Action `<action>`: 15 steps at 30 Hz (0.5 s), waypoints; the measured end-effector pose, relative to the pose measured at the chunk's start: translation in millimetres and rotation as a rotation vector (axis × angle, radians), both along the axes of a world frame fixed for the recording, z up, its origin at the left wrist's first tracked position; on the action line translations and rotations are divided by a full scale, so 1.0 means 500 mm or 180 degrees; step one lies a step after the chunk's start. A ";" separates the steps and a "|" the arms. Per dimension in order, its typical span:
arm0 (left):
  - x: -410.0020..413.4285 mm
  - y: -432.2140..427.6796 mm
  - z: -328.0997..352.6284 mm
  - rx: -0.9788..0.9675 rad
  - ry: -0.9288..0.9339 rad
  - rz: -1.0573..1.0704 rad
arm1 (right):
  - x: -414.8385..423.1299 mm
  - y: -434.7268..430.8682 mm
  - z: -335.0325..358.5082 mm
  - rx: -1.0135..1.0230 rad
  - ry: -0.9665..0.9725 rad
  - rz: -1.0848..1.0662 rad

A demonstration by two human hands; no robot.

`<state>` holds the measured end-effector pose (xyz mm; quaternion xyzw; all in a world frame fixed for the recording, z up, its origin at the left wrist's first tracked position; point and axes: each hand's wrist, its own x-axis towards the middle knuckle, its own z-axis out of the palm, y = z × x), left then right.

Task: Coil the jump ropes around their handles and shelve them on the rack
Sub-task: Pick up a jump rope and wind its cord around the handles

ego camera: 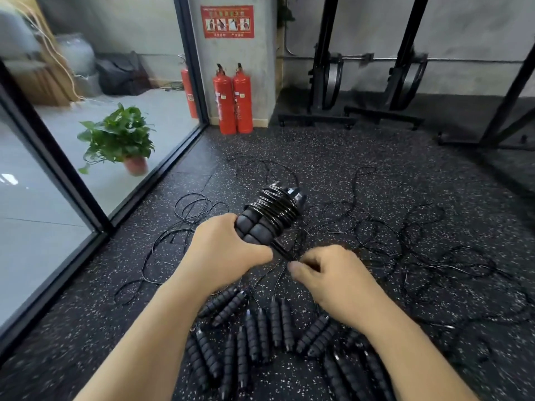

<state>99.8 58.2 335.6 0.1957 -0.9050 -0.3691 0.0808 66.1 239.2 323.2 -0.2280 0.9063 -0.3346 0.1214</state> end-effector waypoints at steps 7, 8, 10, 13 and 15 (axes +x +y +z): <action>0.003 -0.005 -0.003 -0.0139 -0.0046 0.0089 | 0.018 -0.001 0.034 -0.0072 0.0141 0.0186; 0.003 -0.002 -0.002 -0.0136 -0.0072 0.0090 | 0.020 0.000 0.038 -0.0069 0.0140 0.0192; 0.002 0.003 -0.002 -0.0250 -0.0122 0.0129 | 0.027 0.004 0.045 0.0056 0.0237 0.0232; 0.001 0.007 0.001 -0.0755 -0.0175 0.0346 | 0.046 0.010 0.066 0.0516 0.0800 0.0245; 0.000 0.010 0.003 -0.1114 -0.0237 0.0403 | 0.056 0.013 0.085 0.0521 0.1120 0.0207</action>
